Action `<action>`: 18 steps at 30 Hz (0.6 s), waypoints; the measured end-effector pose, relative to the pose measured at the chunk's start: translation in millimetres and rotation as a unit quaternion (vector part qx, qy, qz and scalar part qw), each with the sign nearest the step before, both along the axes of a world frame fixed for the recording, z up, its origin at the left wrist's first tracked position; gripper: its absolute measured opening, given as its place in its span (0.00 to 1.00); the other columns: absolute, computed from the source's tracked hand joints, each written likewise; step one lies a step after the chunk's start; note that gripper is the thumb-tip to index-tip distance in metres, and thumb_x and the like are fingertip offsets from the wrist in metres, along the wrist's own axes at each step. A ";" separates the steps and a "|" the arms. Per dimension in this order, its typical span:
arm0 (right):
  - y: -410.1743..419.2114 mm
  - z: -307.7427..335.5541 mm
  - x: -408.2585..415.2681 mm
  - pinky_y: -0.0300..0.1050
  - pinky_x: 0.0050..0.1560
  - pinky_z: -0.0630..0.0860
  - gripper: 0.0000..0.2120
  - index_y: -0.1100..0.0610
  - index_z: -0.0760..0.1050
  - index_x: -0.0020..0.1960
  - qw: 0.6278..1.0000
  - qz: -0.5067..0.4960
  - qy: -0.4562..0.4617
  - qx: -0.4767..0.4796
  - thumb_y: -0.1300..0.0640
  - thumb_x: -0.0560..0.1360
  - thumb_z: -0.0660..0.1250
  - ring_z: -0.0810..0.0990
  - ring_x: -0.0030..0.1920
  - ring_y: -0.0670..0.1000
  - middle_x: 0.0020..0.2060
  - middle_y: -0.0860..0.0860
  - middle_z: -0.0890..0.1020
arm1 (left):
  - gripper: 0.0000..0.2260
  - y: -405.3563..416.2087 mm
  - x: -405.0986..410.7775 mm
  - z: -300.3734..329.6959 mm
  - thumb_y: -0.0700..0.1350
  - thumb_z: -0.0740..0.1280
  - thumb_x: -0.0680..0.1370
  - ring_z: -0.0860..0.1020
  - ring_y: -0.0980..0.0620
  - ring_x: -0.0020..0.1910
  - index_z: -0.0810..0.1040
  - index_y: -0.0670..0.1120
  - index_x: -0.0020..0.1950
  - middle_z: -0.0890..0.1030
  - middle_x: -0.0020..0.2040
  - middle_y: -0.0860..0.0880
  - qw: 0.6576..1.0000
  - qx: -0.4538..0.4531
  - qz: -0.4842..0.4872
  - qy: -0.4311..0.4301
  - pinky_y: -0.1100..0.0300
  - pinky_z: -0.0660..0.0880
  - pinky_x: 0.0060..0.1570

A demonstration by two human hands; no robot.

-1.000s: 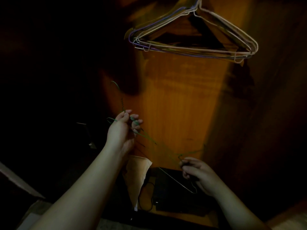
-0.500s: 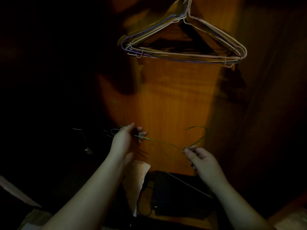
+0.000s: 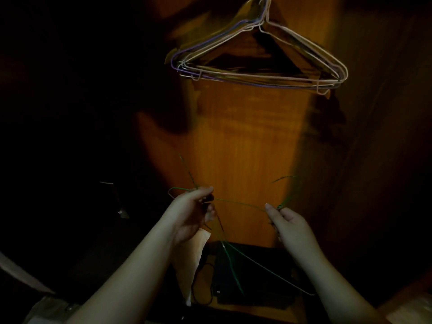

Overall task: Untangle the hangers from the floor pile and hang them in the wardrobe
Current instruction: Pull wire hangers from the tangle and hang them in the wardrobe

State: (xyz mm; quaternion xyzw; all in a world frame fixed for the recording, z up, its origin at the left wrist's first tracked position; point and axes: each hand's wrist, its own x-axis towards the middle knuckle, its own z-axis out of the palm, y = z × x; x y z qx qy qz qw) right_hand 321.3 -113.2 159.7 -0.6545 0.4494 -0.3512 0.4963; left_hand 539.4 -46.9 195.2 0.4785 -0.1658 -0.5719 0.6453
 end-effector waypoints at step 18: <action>-31.2 14.8 -9.5 0.45 0.32 0.61 0.20 0.54 0.68 0.31 0.992 -0.045 0.059 -0.098 0.46 0.78 0.65 0.64 0.25 0.45 0.25 0.50 0.65 | 0.13 13.3 31.4 -2.2 0.47 0.57 0.84 0.64 0.55 0.23 0.75 0.42 0.62 0.71 0.31 0.48 0.932 0.108 -0.234 -0.255 0.65 0.58 0.20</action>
